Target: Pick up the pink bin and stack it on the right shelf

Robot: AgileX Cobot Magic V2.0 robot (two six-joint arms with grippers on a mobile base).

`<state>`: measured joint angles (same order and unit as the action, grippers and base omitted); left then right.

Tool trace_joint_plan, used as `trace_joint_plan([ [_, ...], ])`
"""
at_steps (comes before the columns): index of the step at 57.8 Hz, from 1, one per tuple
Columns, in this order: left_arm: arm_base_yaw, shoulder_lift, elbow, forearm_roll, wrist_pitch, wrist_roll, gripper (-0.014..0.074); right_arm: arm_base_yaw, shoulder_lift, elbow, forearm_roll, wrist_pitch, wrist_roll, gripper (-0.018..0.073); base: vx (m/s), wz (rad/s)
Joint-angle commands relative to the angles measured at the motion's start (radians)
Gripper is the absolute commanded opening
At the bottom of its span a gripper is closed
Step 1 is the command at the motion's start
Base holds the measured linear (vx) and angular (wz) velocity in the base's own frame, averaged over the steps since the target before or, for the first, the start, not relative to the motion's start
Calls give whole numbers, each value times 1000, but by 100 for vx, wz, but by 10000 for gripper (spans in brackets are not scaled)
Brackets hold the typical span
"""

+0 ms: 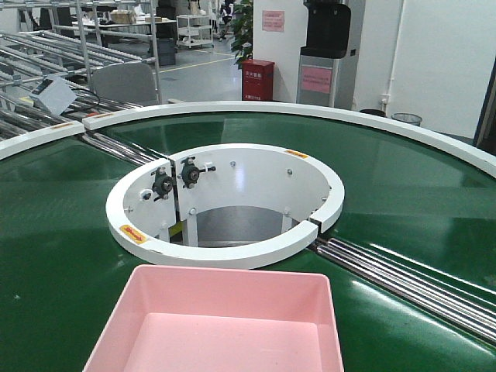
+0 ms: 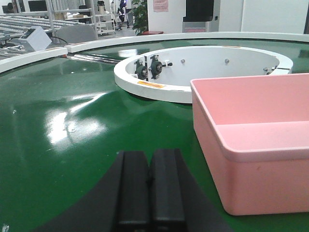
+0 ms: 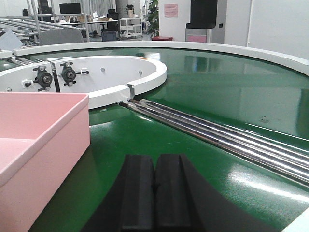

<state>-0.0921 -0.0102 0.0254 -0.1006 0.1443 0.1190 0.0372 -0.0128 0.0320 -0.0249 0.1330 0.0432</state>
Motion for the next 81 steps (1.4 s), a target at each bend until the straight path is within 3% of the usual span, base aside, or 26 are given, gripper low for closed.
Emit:
trace_joint_plan([
  [1, 1, -17, 18, -8, -75, -6, -8, -7, -11, 0, -10, -83, -5, -8, 0, 0],
  [37, 1, -17, 18, -8, -80, -6, -8, -7, -11, 0, -10, -85, -5, -8, 0, 0],
  [48, 1, -17, 17, -8, -210, -6, -8, -7, -11, 0, -10, -123, -5, -8, 0, 0],
  [54, 1, -17, 5, -10, -361, -15, -8, -7, -11, -2, -5, -247, -5, -8, 0, 0],
  [57, 0, -17, -4, -10, -449, -65, -8, -7, -11, -14, -6, -313, -5, -8, 0, 0],
  [61, 0, -13, -65, -9, -373, -131, -8, -7, -11, -71, -7, -373, -5, -8, 0, 0],
  [65, 0, 7, -168, -7, -205, -126, -8, -7, -8, -156, -7, -354, -6, -8, 0, 0],
  [68, 0, 43, -255, 4, -144, -99, -8, -7, 13, -243, -18, -320, -13, -8, 0, 0],
  [75, 0, 198, -487, 26, -144, -26, -8, -7, 157, -478, -61, -230, -33, -8, 0, 0],
  [81, 0, 374, -666, 26, -144, -14, -8, -7, 322, -638, -83, -214, -33, -8, 0, 0],
])
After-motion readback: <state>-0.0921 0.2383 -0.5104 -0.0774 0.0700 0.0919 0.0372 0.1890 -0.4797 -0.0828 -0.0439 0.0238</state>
